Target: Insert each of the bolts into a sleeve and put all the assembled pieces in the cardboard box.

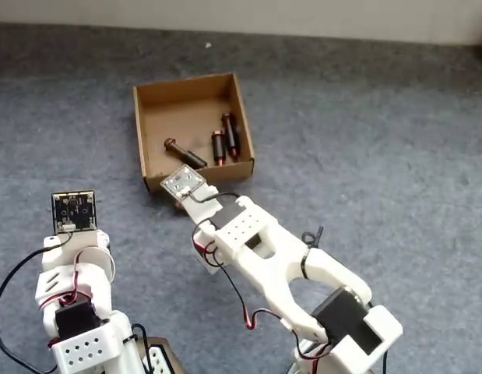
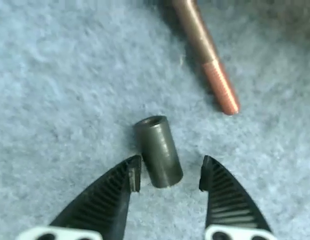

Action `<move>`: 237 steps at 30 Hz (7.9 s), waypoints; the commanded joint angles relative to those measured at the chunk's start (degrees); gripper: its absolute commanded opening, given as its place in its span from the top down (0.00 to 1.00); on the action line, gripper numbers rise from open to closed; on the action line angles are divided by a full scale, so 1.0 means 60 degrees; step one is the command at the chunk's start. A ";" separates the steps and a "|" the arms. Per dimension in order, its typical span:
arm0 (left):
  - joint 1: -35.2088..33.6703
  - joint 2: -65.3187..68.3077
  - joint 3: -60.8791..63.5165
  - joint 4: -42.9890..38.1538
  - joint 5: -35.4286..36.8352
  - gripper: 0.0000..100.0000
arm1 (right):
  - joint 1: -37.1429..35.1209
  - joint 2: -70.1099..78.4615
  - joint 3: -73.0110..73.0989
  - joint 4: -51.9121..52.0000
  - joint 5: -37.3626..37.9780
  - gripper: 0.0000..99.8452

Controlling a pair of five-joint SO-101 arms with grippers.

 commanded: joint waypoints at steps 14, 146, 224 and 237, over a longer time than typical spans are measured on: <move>-0.0081 -0.0051 -0.0125 -0.0088 -0.0059 0.98 | -0.0374 -0.0432 0.0491 -0.1487 0.0498 0.82; 0.5956 1.8059 -1.2960 0.2960 0.9143 0.99 | 0.6821 -0.4989 0.5604 -0.7304 -0.3722 0.99; 0.9223 -0.0828 -0.3377 -0.0015 0.5758 0.99 | -0.0081 -1.7136 1.1304 -0.2967 -0.0571 0.99; 0.8652 -0.0828 -0.3333 0.0044 0.5758 0.99 | -0.0139 -1.7355 1.1289 -0.2996 0.0542 0.99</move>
